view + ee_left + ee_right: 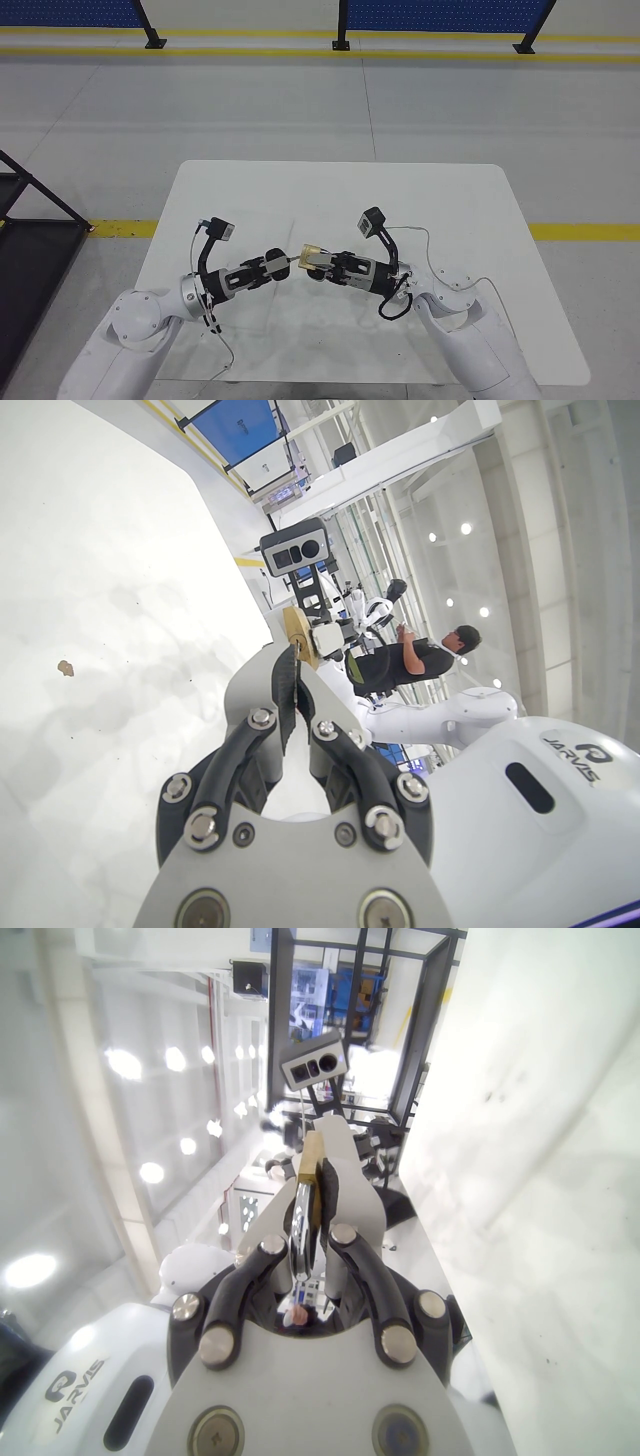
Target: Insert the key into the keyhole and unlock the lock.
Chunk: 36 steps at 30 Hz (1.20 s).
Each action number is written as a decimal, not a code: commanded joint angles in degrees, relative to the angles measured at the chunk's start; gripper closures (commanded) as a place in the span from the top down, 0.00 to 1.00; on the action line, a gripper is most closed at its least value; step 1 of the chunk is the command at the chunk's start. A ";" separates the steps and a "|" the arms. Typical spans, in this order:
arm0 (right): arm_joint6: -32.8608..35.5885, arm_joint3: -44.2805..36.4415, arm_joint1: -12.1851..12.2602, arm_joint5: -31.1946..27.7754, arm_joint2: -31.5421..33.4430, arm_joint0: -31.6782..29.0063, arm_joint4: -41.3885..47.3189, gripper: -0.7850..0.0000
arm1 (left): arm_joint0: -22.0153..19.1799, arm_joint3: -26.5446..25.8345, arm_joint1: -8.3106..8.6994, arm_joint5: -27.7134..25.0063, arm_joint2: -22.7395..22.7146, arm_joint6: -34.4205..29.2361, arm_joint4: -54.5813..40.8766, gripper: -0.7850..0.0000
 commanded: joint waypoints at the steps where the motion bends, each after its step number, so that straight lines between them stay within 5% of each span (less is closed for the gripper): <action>1: 0.00 0.00 0.00 0.00 0.00 0.00 0.00 0.00 | -0.15 0.02 0.01 0.11 0.01 -0.14 -0.03 0.00; 14: -0.80 -0.91 0.18 0.44 -0.25 -0.21 -1.14 0.00 | -0.51 -0.05 0.17 0.98 -0.39 -1.84 -0.30 0.00; 36: 12.32 -0.91 1.94 5.47 1.07 3.90 -0.89 0.00 | -1.16 0.45 1.20 4.14 -3.38 -11.60 -2.80 0.00</action>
